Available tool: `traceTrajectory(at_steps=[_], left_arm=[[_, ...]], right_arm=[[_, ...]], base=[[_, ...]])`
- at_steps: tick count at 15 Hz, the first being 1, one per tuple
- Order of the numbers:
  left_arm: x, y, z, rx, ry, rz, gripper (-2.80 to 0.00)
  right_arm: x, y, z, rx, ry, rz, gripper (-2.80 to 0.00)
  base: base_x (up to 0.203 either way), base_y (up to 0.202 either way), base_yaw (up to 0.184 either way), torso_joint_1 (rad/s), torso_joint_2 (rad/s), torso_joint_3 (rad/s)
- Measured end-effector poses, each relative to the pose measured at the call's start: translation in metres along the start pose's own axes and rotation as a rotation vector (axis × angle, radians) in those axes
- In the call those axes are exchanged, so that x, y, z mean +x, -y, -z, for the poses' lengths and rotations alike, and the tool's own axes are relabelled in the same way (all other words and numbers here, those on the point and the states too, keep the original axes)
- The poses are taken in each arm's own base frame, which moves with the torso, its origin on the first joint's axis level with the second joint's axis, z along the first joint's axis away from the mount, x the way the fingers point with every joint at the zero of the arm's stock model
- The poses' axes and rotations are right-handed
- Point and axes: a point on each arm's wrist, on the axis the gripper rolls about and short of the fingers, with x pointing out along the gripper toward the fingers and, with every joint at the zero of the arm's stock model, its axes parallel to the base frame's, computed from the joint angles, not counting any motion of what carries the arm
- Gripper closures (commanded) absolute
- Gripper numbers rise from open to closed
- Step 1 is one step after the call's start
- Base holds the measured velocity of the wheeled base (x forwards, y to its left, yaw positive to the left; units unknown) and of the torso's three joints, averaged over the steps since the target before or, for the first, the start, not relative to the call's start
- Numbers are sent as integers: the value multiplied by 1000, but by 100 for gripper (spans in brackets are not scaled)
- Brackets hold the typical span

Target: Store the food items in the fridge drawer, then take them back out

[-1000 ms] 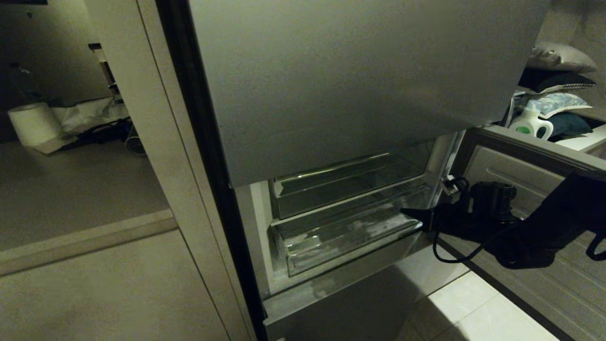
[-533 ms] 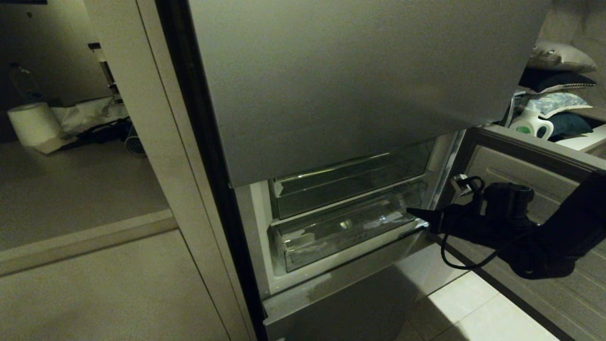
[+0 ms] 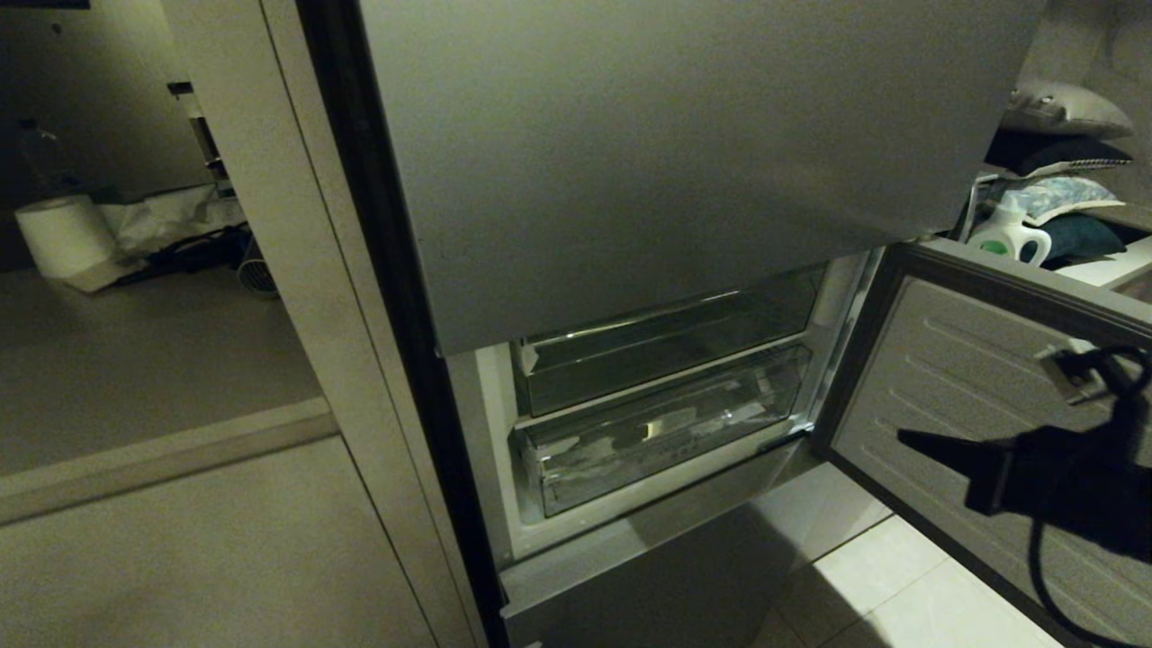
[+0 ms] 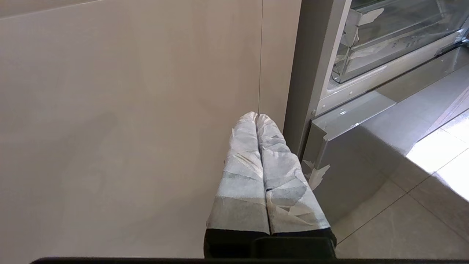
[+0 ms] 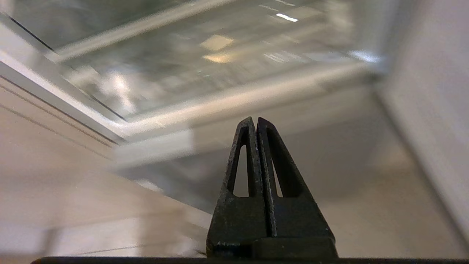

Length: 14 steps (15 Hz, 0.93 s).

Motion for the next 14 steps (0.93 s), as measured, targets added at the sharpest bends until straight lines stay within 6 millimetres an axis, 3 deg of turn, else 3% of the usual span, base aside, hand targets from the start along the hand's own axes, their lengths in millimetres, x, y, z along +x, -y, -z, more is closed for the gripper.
traceTrajectory(at_steps=[3,6,10,14], left_arm=[[0,0,0,0,0,0,0],[0,0,0,0,0,0,0],[0,0,0,-2,0,0,0],[0,0,0,-3,0,-1,0]], right_arm=[[-80,-28,21,-56,13,160,0],[-140,-44,73,-139,79,237,0],[-172,-48,126,-253,272,284,0],[-177,-46,143,-292,371,378,0]], base=[[0,0,0,0,0,0],[0,0,0,0,0,0],[0,0,0,0,0,0],[0,0,0,0,0,0]])
